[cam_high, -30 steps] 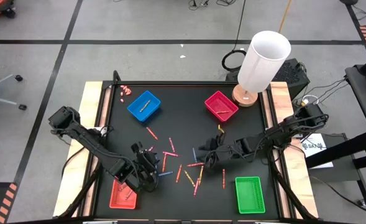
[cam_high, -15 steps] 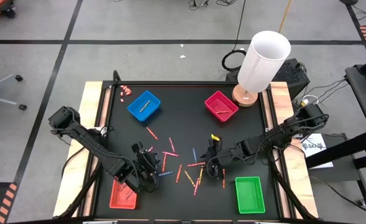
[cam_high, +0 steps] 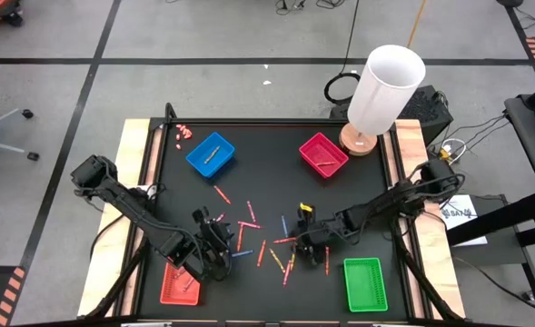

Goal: Sort crayons
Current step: Put the orange crayon into the red bin

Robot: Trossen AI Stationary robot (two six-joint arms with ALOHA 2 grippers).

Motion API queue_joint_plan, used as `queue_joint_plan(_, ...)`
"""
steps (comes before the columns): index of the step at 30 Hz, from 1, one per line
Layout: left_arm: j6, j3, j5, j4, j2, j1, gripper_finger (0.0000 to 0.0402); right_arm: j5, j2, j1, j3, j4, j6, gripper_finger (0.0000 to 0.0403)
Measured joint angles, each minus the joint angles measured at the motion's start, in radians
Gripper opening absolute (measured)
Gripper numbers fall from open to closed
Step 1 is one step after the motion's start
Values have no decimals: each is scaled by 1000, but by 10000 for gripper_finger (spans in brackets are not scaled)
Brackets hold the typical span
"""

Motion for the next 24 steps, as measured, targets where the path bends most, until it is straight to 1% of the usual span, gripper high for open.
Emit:
queue_joint_plan(2, 0, 0, 0, 0, 0, 0, 141, -4, 5, -10, 0, 11, 0, 160)
queue_joint_plan(8, 0, 0, 0, 0, 0, 0, 141, -75, 32, -44, 0, 11, 50, 144)
queue_joint_plan(15, 1, 0, 0, 0, 0, 0, 141, -81, 48, -67, 1, 8, 52, 118)
queue_joint_plan(19, 1, 0, 0, 0, 0, 0, 141, -81, 48, -72, 1, 3, 44, 89)
queue_joint_plan(24, 1, 0, 0, 0, 0, 0, 141, -77, 48, -72, 2, -8, 9, 37)
